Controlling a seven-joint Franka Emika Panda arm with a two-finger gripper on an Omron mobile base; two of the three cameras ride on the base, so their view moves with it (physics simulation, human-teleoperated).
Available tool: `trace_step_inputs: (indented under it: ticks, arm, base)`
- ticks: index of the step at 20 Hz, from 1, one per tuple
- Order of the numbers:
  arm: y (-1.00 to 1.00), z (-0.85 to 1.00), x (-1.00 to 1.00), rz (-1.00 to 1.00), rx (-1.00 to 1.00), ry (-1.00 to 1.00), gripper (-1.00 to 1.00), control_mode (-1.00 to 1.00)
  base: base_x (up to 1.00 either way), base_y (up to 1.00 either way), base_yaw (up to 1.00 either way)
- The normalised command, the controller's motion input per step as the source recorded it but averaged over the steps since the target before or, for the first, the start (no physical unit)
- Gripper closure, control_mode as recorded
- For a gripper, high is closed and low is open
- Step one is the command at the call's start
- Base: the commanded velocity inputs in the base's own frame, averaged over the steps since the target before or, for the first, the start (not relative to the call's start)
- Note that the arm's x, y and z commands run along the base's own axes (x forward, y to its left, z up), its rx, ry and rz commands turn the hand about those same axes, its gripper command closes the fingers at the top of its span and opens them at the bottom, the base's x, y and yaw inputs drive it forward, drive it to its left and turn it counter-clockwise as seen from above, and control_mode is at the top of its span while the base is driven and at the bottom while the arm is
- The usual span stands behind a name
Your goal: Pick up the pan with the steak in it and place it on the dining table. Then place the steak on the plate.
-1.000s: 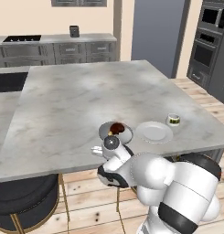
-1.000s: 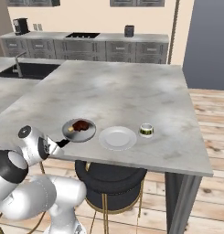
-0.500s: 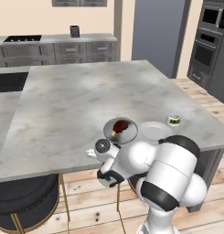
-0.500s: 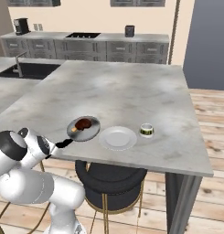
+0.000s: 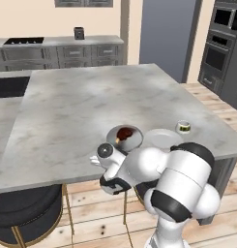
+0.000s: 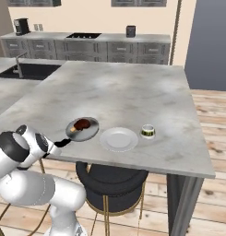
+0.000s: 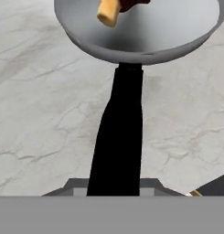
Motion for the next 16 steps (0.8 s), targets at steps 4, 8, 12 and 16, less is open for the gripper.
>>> trace_step_inputs:
  ticks: [4,8,12,16]
  arm:
    - [-0.03,0.33,-0.02,-0.05,0.04,0.05,-1.0,-1.0]
    - [-0.03,0.54,0.0,-0.1,0.05,0.15,-1.0,-1.0]
    - [-0.09,0.55,-0.11,-0.11,0.05,0.14,-1.0,-1.0]
    - [-0.25,0.57,-0.02,-0.1,0.06,0.2,-1.0,-1.0]
  base:
    - [0.0,0.0,0.0]
    - [0.0,0.0,0.0]
    - [0.0,0.0,0.0]
    - [0.0,0.0,0.0]
